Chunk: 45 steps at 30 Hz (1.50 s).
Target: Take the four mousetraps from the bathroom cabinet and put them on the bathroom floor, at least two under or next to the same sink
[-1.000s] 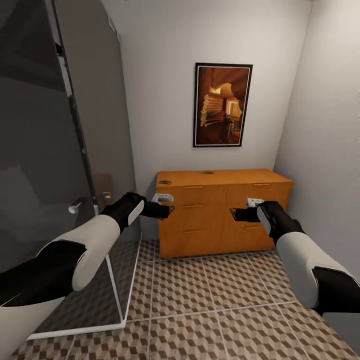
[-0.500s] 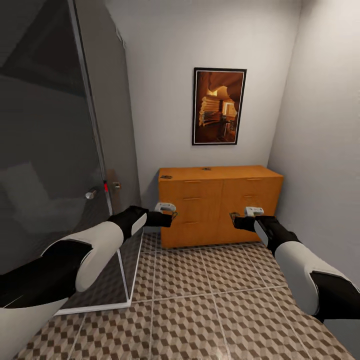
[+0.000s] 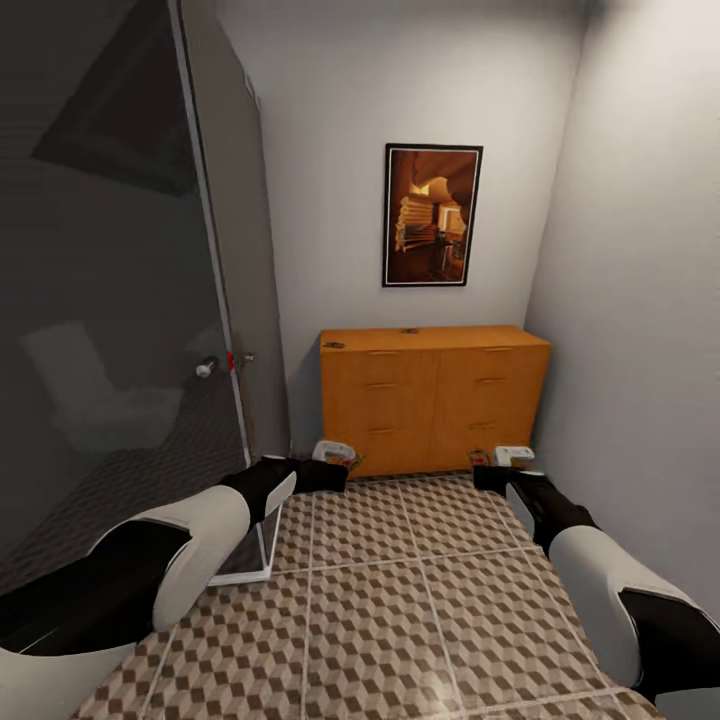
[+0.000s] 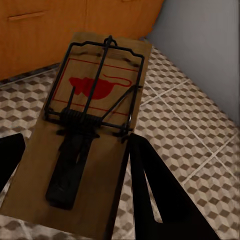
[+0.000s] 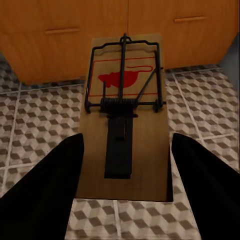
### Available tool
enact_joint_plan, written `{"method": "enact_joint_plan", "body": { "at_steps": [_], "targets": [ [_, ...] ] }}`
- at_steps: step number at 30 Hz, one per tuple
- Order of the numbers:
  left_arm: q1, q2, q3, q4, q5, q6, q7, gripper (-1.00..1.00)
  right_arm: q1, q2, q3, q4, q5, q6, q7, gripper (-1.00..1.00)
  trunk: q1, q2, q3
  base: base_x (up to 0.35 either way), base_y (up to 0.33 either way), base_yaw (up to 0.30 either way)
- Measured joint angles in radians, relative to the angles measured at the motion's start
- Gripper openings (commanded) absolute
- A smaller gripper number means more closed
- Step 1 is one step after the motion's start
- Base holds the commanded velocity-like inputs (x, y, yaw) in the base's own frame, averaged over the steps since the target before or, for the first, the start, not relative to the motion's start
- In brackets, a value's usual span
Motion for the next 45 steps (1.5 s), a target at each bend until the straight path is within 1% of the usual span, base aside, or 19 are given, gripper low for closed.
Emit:
{"method": "enact_joint_plan", "body": {
  "at_steps": [5,20,26,45],
  "targets": [
    [0.026,0.000,-0.001,0.000,0.000,-0.021,0.001,-1.00,0.025,0.001,-0.001,-0.004,-0.003,-0.013,-0.006,-1.00,0.000,0.000,0.000,-0.346,0.000,0.000],
    [0.034,0.008,0.000,0.000,0.004,-0.026,0.004,-1.00,0.031,0.002,-0.001,0.009,-0.003,-0.017,-0.008,-1.00,0.000,0.000,0.000,-0.333,0.000,0.000],
    [0.035,0.008,-0.001,0.000,0.004,-0.026,0.005,-1.00,0.031,0.003,-0.001,0.010,-0.005,-0.016,-0.008,-1.00,-0.001,0.000,0.000,-0.080,0.000,0.000],
    [0.034,0.000,0.002,-0.001,0.006,-0.026,0.007,-1.00,0.031,0.008,-0.001,0.018,-0.012,-0.015,-0.014,-1.00,-0.001,0.000,0.000,-0.002,0.000,0.000]
  ]
}}
